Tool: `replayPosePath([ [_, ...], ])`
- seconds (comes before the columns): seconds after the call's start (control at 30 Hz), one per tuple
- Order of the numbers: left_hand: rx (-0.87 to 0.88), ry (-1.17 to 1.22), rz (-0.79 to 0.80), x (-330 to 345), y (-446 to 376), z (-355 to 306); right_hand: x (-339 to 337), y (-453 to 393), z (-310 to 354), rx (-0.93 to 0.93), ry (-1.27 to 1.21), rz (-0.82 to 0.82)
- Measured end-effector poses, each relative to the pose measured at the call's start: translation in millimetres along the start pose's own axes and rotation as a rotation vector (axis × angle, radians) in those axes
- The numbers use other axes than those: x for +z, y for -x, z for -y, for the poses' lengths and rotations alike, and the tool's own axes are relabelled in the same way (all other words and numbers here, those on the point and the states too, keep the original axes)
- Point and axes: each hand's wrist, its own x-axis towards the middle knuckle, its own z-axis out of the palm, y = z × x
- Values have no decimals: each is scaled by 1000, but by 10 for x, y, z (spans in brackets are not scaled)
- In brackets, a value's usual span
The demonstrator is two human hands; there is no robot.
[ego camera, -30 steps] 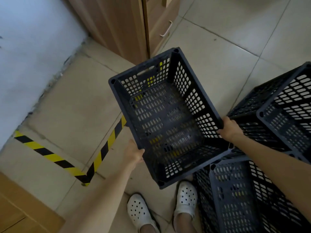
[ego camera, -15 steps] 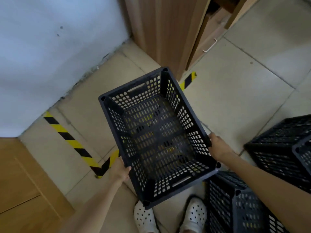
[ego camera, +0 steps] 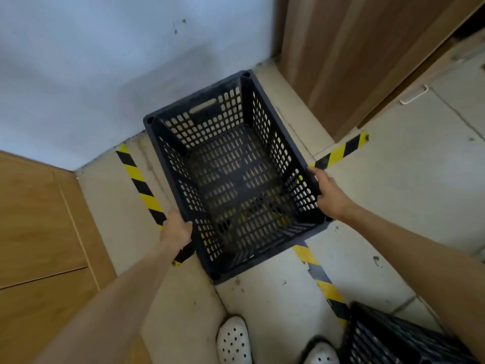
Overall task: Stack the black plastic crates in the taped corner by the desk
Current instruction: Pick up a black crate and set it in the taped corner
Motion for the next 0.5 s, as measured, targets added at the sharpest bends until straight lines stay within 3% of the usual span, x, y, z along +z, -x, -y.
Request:
replayPosePath([
  [0.2, 70, 208, -125, 0, 158, 17, 122, -240, 234, -100, 25, -42],
  [0.37, -148, 270, 121, 438, 785, 274, 432, 69, 208, 293, -56, -103],
  [0.5, -213, 407, 119, 495, 726, 252, 497, 26, 251, 325, -143, -116],
])
